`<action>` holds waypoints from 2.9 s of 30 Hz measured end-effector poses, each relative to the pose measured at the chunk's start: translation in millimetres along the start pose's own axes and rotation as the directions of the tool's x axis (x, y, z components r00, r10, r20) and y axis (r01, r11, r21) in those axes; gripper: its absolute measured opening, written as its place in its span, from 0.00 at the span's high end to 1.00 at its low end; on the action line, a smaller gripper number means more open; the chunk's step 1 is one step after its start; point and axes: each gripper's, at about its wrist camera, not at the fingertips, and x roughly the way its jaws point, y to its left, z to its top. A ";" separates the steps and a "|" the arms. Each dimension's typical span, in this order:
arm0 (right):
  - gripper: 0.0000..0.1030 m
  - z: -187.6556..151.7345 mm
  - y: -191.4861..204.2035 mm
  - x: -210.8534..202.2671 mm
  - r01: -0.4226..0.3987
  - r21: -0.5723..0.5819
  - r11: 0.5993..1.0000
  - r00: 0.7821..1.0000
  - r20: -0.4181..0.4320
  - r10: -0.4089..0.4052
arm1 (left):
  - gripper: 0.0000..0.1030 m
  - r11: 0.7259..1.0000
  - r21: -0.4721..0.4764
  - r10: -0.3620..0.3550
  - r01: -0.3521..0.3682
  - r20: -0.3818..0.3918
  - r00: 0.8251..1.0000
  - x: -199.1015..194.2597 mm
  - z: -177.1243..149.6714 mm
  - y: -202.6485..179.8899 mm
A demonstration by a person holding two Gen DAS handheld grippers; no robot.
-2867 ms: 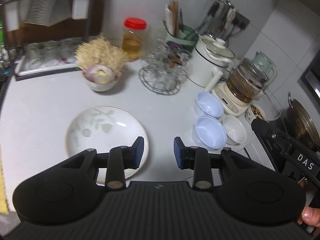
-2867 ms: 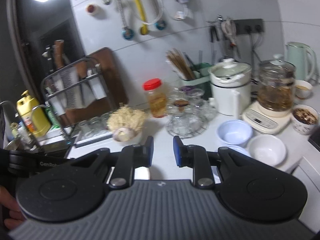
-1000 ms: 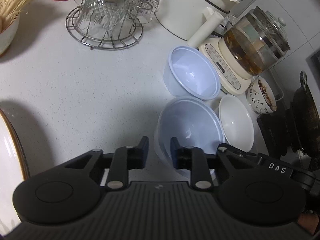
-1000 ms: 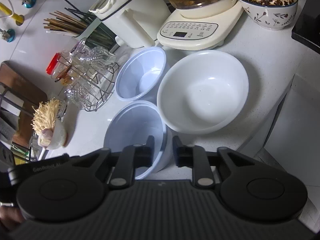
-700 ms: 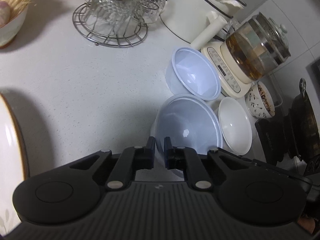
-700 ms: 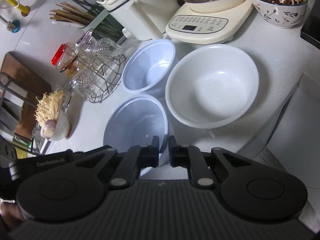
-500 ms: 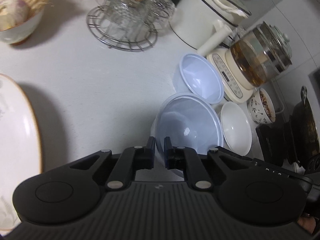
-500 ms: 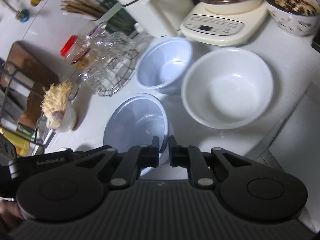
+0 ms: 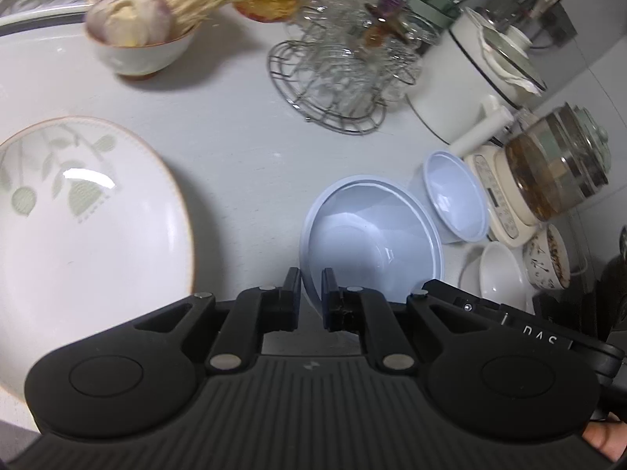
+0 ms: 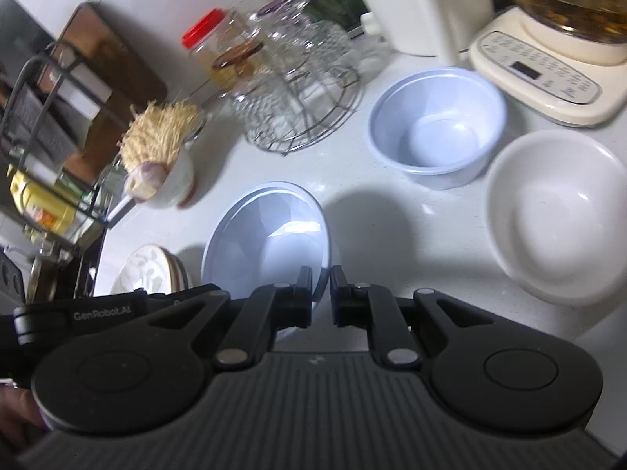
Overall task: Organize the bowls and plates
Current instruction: 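Lift the light blue bowl and carry it toward the plate stack, then lower the light blue bowl onto the counter and open both grippers, then move both grippers to the second light blue plastic bowl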
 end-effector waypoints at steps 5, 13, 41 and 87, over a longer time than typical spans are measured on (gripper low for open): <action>0.88 -1.0 3.5 11.8 -0.017 -0.040 0.999 0.999 -0.038 0.016 | 0.89 0.999 -0.024 0.036 -0.036 0.012 0.999 -0.8 -10.0 7.7; 0.88 -5.5 6.4 22.0 -0.039 -0.081 0.996 0.997 -0.073 0.033 | 0.89 0.997 -0.044 0.063 -0.062 0.025 0.998 1.2 -18.0 14.1; 0.58 14.5 21.7 -35.6 -0.010 -0.122 0.992 0.999 0.036 0.015 | 0.62 0.994 0.035 0.099 -0.104 0.115 0.988 -60.3 -14.2 -24.4; 0.58 2.3 51.9 -163.7 0.267 -0.069 0.961 0.901 0.371 -0.223 | 0.60 0.930 0.342 -0.166 0.137 0.057 0.984 -101.4 18.5 -101.5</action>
